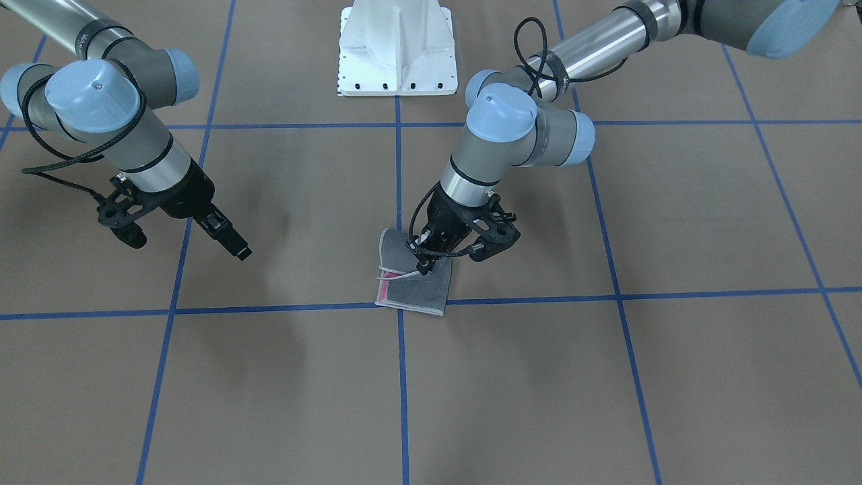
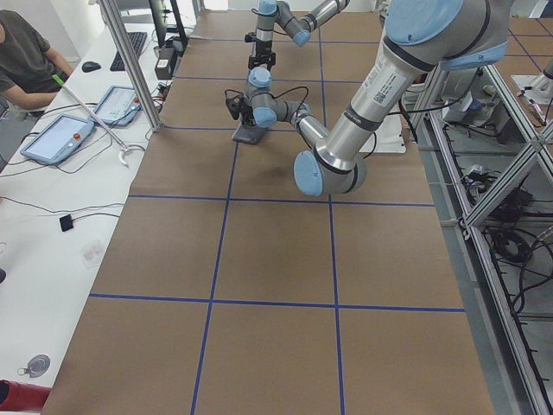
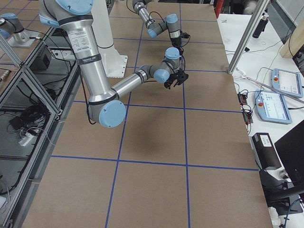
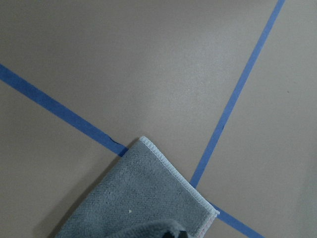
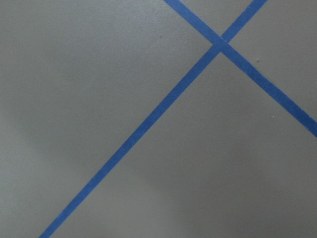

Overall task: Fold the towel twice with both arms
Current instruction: 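Lift the strip end with the left gripper and fold it over the far half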

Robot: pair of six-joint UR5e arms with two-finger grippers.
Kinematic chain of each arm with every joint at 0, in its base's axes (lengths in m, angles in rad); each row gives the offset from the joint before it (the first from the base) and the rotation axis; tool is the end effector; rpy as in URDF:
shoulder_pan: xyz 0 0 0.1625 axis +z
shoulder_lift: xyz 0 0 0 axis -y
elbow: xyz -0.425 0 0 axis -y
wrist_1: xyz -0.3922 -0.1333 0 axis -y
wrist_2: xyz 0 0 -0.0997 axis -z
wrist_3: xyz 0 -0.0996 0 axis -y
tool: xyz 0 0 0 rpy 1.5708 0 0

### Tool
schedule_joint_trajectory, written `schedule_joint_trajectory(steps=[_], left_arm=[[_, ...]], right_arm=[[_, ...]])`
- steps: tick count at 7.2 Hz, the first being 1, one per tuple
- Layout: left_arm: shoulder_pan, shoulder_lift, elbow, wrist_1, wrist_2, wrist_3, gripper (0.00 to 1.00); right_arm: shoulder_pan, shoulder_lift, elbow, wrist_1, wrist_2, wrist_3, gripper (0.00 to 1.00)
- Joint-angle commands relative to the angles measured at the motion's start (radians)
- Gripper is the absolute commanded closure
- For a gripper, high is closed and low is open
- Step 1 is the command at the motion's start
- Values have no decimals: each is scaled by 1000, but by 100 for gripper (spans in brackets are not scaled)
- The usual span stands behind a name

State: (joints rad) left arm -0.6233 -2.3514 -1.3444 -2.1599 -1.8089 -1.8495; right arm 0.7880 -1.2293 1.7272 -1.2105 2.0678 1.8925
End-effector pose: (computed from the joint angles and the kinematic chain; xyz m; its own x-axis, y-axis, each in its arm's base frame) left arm 0.5546 -0.5339 0.2075 0.2155 -0.4842 -0.8480 0.4704 0.8125 -0.3444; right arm -0.3753 -0.4989 0.3575 0.3209 0.7166 0.6193 -0.4956 0.6842 -0.5350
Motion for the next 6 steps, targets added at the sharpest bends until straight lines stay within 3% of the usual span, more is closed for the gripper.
schedule_joint_trajectory(steps=[1, 6], left_arm=[[-16, -6, 8, -1, -3, 0, 100], [-19, -51, 119, -103, -1, 0, 100]], right_arm=[[-1, 2, -5, 2, 0, -1, 0], [-4, 11, -11, 2, -3, 0, 0]])
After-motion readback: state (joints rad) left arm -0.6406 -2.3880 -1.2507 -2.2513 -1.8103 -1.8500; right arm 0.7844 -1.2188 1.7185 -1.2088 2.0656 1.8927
